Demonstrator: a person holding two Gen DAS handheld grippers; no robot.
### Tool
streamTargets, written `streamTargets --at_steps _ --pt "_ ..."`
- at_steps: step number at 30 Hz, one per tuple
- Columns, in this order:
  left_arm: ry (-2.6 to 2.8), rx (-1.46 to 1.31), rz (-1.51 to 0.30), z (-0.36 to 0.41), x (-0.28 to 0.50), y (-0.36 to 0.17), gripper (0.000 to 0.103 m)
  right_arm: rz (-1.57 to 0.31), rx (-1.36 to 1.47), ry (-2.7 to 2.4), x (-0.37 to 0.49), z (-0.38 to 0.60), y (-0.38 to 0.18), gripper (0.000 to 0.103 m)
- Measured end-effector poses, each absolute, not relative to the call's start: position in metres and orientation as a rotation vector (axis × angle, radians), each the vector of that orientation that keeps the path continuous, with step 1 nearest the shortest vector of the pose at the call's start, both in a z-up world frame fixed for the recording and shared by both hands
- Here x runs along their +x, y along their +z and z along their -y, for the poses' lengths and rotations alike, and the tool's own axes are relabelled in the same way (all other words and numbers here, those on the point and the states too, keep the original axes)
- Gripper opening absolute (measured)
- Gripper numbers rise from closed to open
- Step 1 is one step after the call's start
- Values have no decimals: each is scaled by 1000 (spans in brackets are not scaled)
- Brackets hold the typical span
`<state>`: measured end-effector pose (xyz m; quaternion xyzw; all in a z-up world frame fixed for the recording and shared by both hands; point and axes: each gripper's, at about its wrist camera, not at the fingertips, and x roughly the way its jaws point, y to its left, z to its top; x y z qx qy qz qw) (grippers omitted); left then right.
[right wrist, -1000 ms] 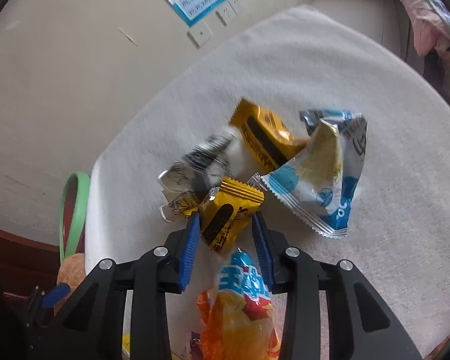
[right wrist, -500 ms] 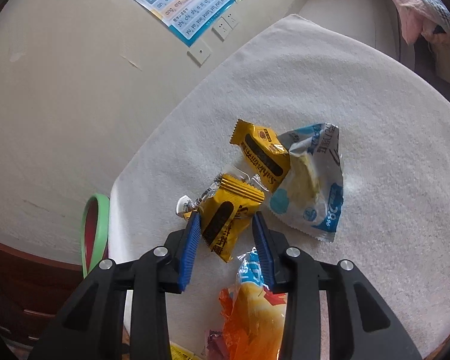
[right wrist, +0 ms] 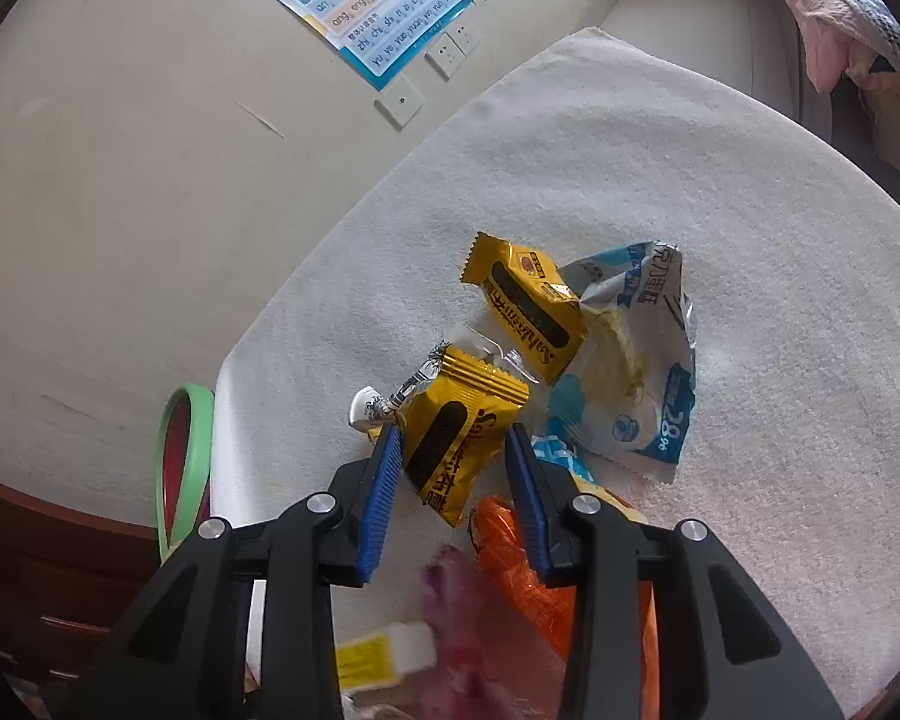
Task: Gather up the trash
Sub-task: 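Grasp the yellow milk carton with the left tool, then carry the carton toward the bin with the left tool while the right tool grasps a yellow candy wrapper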
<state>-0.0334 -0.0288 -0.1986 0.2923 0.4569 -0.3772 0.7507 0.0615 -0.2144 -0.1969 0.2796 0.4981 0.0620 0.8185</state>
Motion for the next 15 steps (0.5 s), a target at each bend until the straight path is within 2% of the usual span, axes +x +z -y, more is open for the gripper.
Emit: streamTargets --at_steps 15 --pt "-534 162 -1058 -39 20 -162 19 -987 553 155 50 207 -176 35"
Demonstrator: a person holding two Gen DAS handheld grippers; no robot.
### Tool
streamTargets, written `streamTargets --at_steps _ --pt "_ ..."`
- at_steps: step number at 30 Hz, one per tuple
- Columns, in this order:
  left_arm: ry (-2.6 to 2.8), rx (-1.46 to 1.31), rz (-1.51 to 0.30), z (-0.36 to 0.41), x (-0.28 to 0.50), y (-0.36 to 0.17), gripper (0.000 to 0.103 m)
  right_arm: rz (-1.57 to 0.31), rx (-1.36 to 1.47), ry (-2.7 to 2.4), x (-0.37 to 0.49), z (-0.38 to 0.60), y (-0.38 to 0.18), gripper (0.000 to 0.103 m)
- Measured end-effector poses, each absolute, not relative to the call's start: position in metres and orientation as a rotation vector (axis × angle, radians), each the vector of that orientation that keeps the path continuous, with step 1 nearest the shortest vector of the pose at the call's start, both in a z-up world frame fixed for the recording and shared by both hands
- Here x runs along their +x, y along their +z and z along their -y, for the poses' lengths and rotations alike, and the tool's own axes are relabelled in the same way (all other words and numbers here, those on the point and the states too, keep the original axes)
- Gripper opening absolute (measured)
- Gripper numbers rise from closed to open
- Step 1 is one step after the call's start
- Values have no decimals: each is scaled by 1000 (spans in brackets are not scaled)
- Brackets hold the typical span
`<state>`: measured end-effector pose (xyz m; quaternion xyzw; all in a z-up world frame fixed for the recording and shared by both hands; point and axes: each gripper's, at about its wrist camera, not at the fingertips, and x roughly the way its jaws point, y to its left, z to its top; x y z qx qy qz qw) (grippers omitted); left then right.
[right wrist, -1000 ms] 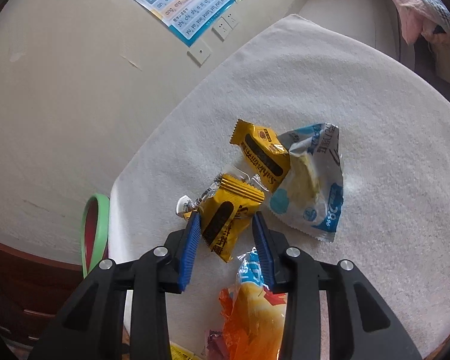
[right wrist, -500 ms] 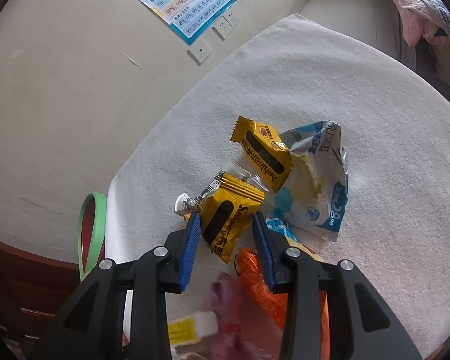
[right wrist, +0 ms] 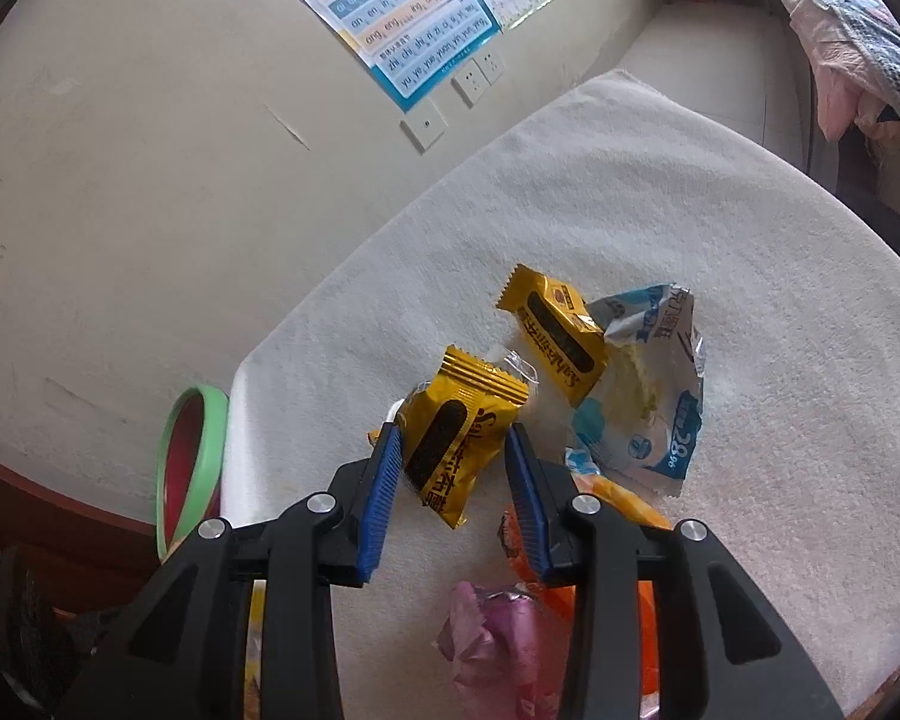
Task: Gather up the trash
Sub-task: 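Carry the carton toward the bin with the left tool while the right tool grasps a yellow candy wrapper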
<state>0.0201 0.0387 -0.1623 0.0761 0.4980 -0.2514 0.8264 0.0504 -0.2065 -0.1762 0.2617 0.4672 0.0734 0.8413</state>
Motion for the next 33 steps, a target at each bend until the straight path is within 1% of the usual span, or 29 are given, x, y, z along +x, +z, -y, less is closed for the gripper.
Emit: streamTargets --at_steps 3,10,12,13,14,16,17,18,20,21,24,33 --pt "-454 79 -1075 -44 35 -167 19 -989 543 162 47 203 -175 35" --pt "-368 77 -1132 -31 59 -194 20 -985 512 160 43 198 -172 35" --pt "-343 86 -1137 -29 63 -199 30 -984 512 161 43 198 -172 35" --pt "-329 92 -1133 -27 66 -202 41 -983 512 161 43 198 -173 35" --pt "-318 96 -1127 -26 68 -203 49 -982 511 161 44 198 -173 35" --pt "-314 101 -1130 -25 74 -209 49 -982 509 164 44 197 -173 35" --pt "-319 98 -1144 -23 76 -213 46 -980 502 164 45 196 -173 35" --pt "-325 88 -1151 -26 76 -213 40 -979 495 163 44 196 -172 35" --pt "-341 63 -1151 -25 75 -211 21 -975 476 159 43 195 -170 36" --pt "-342 67 -1143 -25 75 -208 17 -972 466 159 43 194 -169 36" --pt "-322 105 -1086 -23 67 -194 17 -965 457 164 43 192 -167 35" --pt "-242 44 -900 -57 55 -128 17 -926 370 161 31 181 -148 35"
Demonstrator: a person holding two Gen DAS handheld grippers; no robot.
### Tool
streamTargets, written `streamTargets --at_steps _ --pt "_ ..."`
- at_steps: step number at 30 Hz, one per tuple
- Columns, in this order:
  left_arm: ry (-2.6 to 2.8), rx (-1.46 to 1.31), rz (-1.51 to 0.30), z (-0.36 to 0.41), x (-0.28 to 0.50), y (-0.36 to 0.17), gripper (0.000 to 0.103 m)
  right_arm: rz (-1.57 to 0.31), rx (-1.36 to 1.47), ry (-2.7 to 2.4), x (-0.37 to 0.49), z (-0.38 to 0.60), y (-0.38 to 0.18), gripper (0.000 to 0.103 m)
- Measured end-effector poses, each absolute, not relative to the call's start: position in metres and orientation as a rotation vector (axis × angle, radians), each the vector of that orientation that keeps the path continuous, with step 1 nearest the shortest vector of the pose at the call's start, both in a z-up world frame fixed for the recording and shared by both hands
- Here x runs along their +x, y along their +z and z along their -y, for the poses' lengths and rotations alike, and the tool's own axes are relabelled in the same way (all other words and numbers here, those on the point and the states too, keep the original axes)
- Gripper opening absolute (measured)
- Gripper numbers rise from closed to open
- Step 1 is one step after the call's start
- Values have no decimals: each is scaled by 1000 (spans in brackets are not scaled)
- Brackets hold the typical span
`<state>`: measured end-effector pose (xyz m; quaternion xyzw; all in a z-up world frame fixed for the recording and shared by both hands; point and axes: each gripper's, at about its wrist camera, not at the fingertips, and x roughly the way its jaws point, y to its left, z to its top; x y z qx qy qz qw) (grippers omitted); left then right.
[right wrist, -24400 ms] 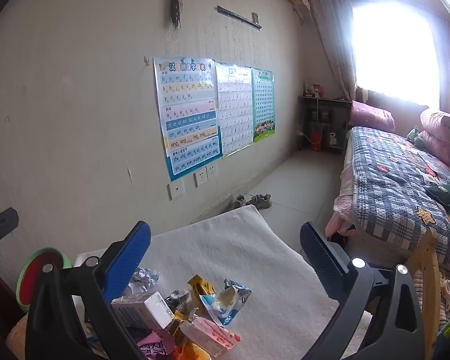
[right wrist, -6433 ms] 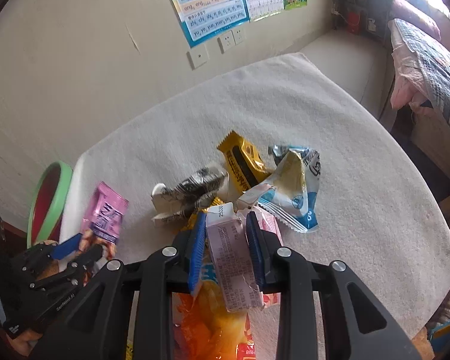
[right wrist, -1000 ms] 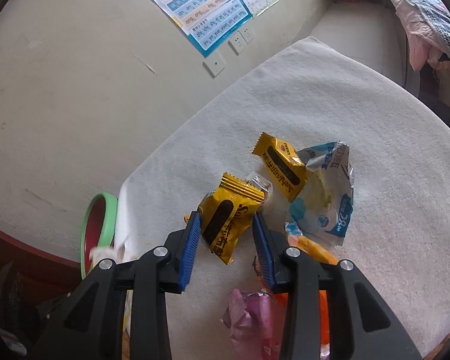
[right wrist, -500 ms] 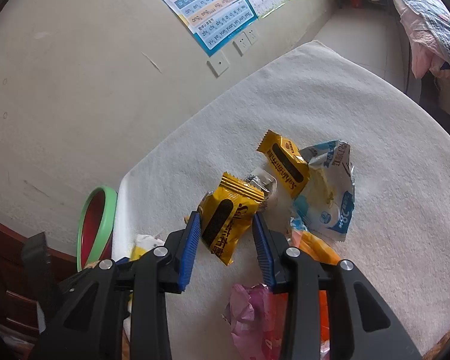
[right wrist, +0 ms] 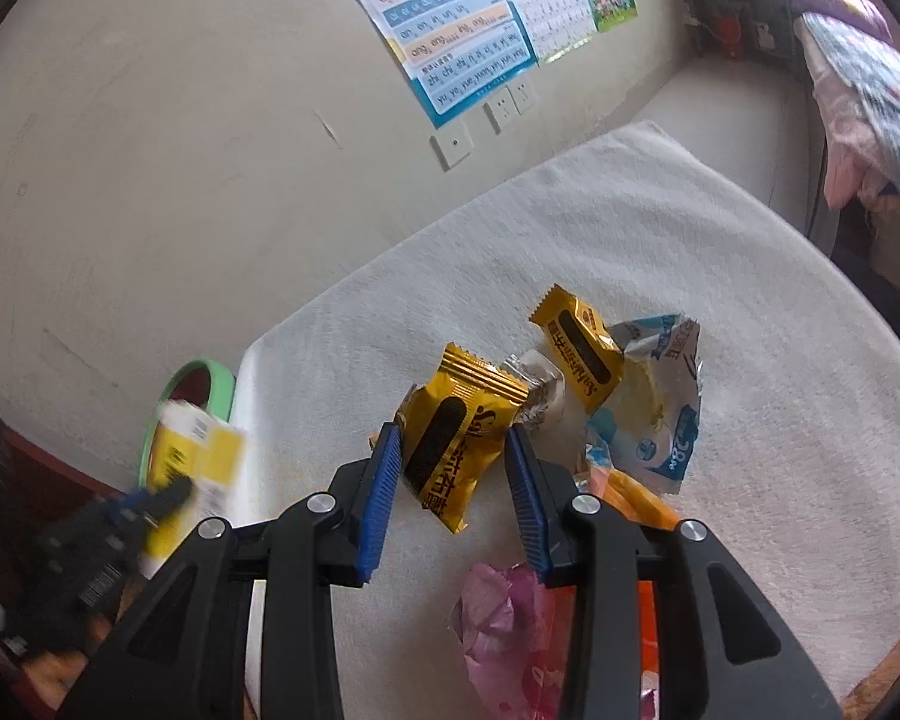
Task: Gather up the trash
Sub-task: 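Carry the carton toward the bin with the left tool while the right tool grasps a yellow candy wrapper, then drop the carton into the bin with the left tool while the right tool drops the wrapper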
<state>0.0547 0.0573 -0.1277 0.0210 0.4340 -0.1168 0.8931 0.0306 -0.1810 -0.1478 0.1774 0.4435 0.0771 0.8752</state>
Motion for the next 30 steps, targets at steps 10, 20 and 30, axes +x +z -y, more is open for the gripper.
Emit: streamTargets --at_steps 10,20,30 --pt "-150 -29 -778 -103 53 -83 17 -793 227 212 12 129 -86 36" --pt "-94 -69 -732 -135 51 -73 17 -739 166 284 13 69 -59 37" --pt "-26 -104 -709 -173 51 -70 17 -755 127 341 19 30 -56 37"
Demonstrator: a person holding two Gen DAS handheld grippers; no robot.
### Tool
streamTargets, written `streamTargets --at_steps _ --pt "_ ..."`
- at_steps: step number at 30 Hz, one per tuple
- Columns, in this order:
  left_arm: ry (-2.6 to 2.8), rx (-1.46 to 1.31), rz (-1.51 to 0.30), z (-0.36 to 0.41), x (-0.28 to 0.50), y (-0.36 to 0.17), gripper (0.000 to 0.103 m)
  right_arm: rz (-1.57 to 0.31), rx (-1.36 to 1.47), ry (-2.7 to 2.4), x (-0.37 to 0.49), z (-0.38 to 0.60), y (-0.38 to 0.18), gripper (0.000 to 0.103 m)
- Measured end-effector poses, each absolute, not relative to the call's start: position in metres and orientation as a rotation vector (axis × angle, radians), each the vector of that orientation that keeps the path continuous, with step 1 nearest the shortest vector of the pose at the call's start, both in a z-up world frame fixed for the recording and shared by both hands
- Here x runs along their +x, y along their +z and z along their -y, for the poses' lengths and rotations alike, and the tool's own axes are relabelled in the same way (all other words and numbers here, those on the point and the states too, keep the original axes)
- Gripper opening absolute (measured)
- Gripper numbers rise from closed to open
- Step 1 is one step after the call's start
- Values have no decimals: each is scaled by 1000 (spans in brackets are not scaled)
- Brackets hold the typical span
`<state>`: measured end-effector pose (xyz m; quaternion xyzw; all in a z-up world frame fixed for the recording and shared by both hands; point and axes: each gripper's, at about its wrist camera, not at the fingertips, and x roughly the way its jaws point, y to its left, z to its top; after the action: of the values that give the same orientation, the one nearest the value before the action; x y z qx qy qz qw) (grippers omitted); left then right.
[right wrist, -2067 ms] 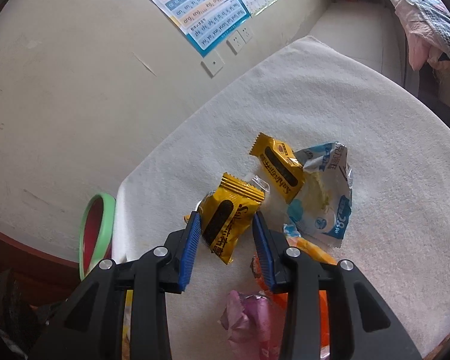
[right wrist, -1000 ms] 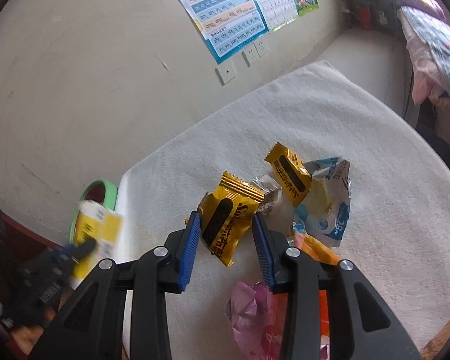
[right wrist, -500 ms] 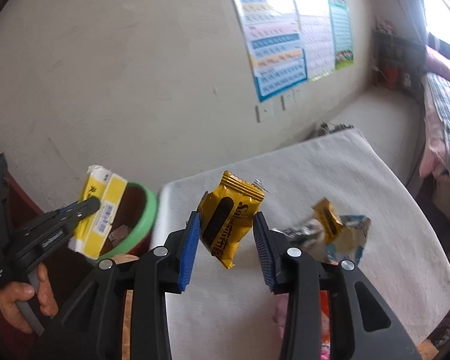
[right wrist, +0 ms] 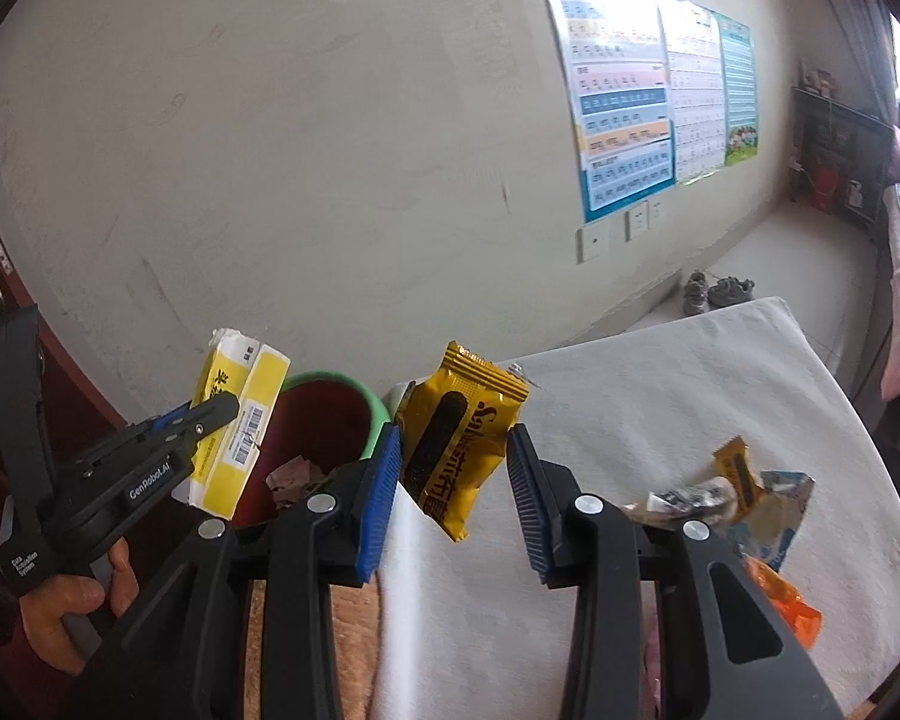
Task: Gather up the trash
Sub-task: 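Drop the carton into the bin with the left tool while the right tool drops the wrapper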
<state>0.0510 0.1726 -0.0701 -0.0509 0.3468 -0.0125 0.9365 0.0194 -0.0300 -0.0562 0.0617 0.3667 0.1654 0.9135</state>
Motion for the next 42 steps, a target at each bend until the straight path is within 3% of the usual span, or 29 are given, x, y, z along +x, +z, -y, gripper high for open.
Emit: streamTargets --at_steps 19,21,22,31,33,35,36,42 --pt "93 -165 -762 -242 59 -100 17 -841 15 463 56 -57 -78 35" --pt "100 -167 -768 -248 58 -102 17 -868 23 433 63 -53 -88 50" --pt "104 -165 -770 -252 57 -103 17 -878 35 409 65 -49 -95 64" --pt "114 -200 -803 -272 58 -118 17 -1152 190 220 89 -12 -198 64" --pt "103 -199 -808 -271 59 -120 17 -1187 230 214 95 -10 -212 59" --pt "94 -196 -812 -272 61 -122 17 -1219 265 215 101 -9 -220 29" --pt "90 -195 -811 -271 61 -122 17 -1222 273 215 102 -10 -221 25" --pt "90 -183 -813 -273 65 -124 17 -1147 298 251 96 -4 -194 24"
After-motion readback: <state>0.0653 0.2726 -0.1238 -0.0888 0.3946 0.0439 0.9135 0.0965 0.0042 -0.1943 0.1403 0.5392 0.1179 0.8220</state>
